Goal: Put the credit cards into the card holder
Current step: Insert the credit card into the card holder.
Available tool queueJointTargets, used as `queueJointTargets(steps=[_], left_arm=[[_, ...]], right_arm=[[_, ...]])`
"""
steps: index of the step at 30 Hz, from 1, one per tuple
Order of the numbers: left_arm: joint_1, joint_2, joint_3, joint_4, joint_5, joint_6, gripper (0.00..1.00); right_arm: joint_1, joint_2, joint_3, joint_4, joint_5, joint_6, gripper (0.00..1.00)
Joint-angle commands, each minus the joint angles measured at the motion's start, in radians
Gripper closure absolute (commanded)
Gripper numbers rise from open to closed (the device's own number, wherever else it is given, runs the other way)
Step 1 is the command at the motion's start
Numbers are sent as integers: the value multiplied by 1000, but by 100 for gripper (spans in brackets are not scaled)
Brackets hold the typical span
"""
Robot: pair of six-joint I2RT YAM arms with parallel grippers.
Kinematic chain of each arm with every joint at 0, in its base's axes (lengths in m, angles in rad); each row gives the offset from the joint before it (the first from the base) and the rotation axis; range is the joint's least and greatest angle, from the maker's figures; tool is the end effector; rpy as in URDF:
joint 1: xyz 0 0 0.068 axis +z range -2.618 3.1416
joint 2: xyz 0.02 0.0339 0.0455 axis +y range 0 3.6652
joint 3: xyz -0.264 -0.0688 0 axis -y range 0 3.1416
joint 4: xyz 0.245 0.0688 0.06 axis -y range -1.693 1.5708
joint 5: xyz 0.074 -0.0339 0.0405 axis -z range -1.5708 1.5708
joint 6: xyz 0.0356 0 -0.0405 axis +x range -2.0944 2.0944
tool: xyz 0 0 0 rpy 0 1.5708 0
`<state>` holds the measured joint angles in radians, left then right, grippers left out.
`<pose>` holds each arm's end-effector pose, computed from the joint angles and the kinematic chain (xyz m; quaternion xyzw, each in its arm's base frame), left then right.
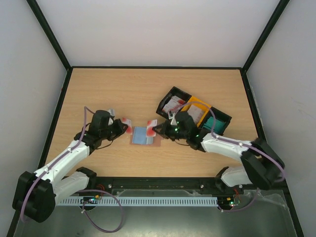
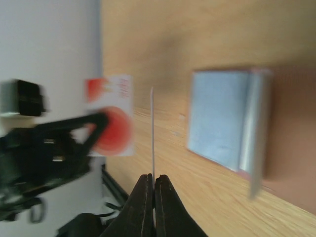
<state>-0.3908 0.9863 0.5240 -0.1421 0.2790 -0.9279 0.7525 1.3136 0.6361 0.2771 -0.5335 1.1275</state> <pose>0.1899 -0.0888 0.2166 -0.1704 0.8626 -0.3792 0.2882 0.1904 0.2030 0.2212 0.0068 0.8172 0.5599 0.1368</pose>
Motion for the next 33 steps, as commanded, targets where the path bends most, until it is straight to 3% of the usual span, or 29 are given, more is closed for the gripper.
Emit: queueJointTargets(steps=[1, 12, 19, 26, 33], left_arm=[[-5, 46, -10, -62, -28, 95, 97], [-11, 164, -51, -11, -50, 144, 97], [-11, 194, -35, -54, -47, 186, 97], [-14, 165, -14, -93, -89, 219, 97], [-14, 200, -16, -54, -46, 239, 97]], right_arm=[[70, 123, -55, 192, 95, 113, 98], [84, 241, -133, 257, 176, 66, 98], [84, 253, -169, 424, 201, 14, 98], [93, 203, -123, 399, 195, -3, 98], [130, 319, 0, 360, 139, -24, 98]])
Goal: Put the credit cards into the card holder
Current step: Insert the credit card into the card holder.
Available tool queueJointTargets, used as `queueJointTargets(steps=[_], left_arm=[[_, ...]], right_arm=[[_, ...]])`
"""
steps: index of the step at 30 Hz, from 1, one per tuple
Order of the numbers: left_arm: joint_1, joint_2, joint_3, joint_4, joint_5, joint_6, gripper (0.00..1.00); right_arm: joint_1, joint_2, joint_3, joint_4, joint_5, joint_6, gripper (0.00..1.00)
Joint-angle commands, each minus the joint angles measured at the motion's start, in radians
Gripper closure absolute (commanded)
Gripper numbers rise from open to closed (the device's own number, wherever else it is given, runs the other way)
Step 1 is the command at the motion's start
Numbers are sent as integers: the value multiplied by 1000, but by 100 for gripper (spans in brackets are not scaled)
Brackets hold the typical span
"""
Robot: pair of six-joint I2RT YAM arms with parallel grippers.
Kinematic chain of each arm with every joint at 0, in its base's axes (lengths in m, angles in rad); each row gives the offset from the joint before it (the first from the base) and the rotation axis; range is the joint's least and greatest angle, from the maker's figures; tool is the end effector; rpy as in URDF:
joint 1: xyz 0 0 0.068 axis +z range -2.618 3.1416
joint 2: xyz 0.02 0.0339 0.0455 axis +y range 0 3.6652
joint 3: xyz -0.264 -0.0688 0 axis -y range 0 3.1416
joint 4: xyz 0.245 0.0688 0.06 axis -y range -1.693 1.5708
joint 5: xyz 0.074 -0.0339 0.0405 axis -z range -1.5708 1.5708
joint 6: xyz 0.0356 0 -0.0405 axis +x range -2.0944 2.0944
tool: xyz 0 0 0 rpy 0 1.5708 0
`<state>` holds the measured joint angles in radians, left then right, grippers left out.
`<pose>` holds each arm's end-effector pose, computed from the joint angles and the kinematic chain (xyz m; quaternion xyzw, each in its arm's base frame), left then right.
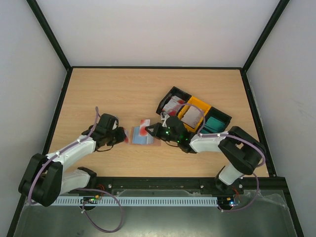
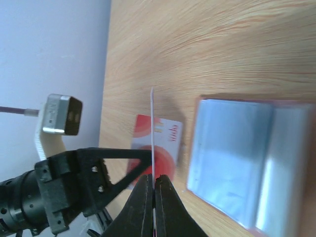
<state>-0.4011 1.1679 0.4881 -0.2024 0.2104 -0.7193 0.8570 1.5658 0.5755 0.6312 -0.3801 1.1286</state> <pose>0.1940 -0.0904 0.1650 -0.1133 0.9299 -0.2621 0.2318 0.1887 0.2380 0.1679 0.0027 0.8144 0.5532 0.1755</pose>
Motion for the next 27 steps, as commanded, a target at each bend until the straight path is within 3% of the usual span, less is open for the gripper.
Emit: queueJointTargets(steps=[1, 8, 14, 27], left_arm=[[-4, 24, 23, 7, 28, 40, 97], [-3, 53, 48, -9, 43, 67, 96], [-2, 62, 57, -10, 41, 68, 96], [-3, 73, 80, -15, 29, 80, 96]], right_arm=[[27, 86, 66, 4, -13, -17, 98], [21, 120, 58, -97, 76, -3, 98], [-9, 61, -29, -55, 106, 21, 98], [-27, 134, -24, 42, 11, 6, 98]])
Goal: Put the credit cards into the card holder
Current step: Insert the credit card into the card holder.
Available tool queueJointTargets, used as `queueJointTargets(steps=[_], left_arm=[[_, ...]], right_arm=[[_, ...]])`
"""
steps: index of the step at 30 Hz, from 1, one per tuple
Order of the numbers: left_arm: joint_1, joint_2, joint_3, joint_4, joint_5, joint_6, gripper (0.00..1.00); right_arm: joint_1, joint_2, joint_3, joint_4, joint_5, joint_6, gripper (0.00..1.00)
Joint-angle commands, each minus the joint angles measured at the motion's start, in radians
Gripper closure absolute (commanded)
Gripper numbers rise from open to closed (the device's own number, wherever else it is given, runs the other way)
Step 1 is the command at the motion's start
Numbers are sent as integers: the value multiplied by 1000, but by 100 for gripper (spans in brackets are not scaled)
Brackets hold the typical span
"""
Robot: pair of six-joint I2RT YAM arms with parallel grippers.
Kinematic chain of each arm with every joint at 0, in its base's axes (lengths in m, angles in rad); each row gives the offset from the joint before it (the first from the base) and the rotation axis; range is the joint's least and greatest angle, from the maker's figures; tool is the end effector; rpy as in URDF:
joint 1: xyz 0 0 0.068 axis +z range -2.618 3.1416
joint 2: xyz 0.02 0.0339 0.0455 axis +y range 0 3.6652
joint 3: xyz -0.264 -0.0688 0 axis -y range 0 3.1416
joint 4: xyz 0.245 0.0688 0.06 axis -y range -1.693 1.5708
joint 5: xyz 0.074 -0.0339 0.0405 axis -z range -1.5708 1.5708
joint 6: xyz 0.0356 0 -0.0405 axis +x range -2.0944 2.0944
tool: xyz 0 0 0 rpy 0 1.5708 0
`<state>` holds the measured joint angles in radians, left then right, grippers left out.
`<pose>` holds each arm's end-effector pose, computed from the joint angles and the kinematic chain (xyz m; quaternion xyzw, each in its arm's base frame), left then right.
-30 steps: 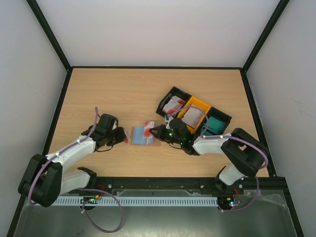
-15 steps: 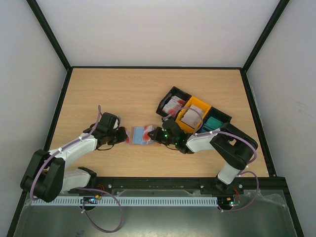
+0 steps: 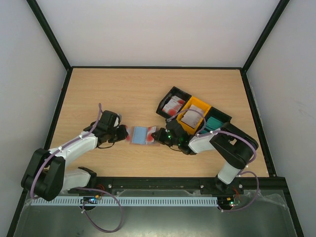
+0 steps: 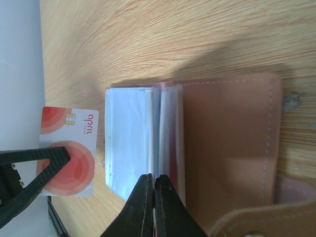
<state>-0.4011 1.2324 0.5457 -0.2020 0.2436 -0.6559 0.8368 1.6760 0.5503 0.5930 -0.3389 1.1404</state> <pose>0.2068 -0.0970 0.1693 -0.0785 0.9330 -0.2663 0.2290 0.1922 0.2307 0.1261 0.0467 0.8587 0.4889 0.1465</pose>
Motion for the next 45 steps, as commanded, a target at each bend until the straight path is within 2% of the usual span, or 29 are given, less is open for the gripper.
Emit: queueJointTargets(steps=[1, 10, 22, 30, 37, 45], left_arm=[[-3, 11, 22, -14, -8, 18, 96], [-4, 48, -5, 12, -3, 19, 97], [-5, 45, -26, 19, 20, 18, 97], [-8, 47, -33, 25, 24, 16, 97], [-9, 53, -33, 31, 35, 19, 97], [-11, 56, -43, 35, 45, 14, 97]], right_arm=[[-7, 27, 2, 83, -31, -5, 98], [-7, 37, -4, 107, -30, 5, 98], [-7, 176, 16, 100, -81, 106, 98], [-7, 153, 26, 66, -61, 83, 98], [3, 245, 74, 160, -158, 138, 98], [21, 308, 122, 191, -161, 138, 98]])
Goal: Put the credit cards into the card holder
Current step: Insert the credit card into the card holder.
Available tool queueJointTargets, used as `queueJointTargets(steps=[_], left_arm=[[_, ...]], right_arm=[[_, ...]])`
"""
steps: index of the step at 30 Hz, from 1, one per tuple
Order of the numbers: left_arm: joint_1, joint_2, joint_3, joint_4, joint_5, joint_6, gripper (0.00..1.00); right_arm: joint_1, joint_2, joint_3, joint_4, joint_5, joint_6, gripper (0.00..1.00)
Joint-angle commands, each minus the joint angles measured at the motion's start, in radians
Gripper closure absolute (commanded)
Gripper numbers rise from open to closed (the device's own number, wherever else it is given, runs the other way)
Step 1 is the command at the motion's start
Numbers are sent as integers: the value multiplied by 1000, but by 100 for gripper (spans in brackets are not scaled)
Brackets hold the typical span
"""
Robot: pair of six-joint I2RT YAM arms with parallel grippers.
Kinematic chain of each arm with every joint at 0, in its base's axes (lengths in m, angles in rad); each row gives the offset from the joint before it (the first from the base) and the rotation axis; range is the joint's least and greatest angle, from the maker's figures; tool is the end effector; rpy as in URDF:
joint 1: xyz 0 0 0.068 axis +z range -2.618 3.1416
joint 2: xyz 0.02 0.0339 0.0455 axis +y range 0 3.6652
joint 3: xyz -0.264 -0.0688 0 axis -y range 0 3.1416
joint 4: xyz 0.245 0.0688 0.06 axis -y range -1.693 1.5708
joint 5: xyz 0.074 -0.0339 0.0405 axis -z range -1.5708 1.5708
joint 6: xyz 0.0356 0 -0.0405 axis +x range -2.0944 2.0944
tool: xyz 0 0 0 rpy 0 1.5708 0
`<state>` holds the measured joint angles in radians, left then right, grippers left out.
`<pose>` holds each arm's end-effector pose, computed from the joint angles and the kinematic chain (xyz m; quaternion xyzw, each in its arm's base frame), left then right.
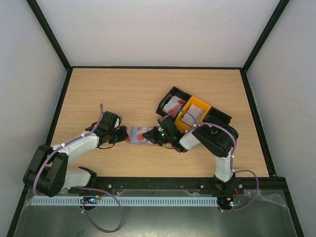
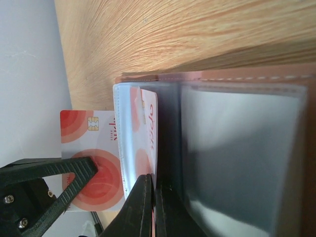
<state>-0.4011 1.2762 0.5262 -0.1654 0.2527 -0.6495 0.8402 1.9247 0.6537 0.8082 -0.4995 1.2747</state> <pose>0.2079 -0.0978 0.1570 -0.0761 0.9370 -0.2633 0.2164 0.2111 0.2611 0.0978 0.0506 0.8327 0.5473 0.0672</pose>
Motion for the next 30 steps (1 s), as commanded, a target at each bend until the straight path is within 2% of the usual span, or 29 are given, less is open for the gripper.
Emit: queueJointTargets(steps=[1, 12, 16, 20, 22, 25, 30], left_arm=[[-11, 12, -25, -2, 36, 6, 97], [-13, 15, -25, -2, 40, 5, 97], [-13, 7, -25, -10, 36, 3, 97], [-13, -8, -19, -22, 27, 5, 97], [-13, -14, -16, -26, 26, 5, 97], [-13, -21, -12, -31, 26, 9, 97], [-13, -32, -4, -33, 35, 11, 98]], right_arm=[[20, 67, 27, -21, -1, 5, 98], [36, 107, 51, 7, -22, 18, 96], [37, 58, 43, -51, 18, -8, 84], [36, -17, 39, -155, 75, -38, 67], [37, -45, 40, -201, 104, -50, 61], [37, -81, 44, -263, 128, -59, 53], [40, -140, 80, -416, 197, -100, 45]])
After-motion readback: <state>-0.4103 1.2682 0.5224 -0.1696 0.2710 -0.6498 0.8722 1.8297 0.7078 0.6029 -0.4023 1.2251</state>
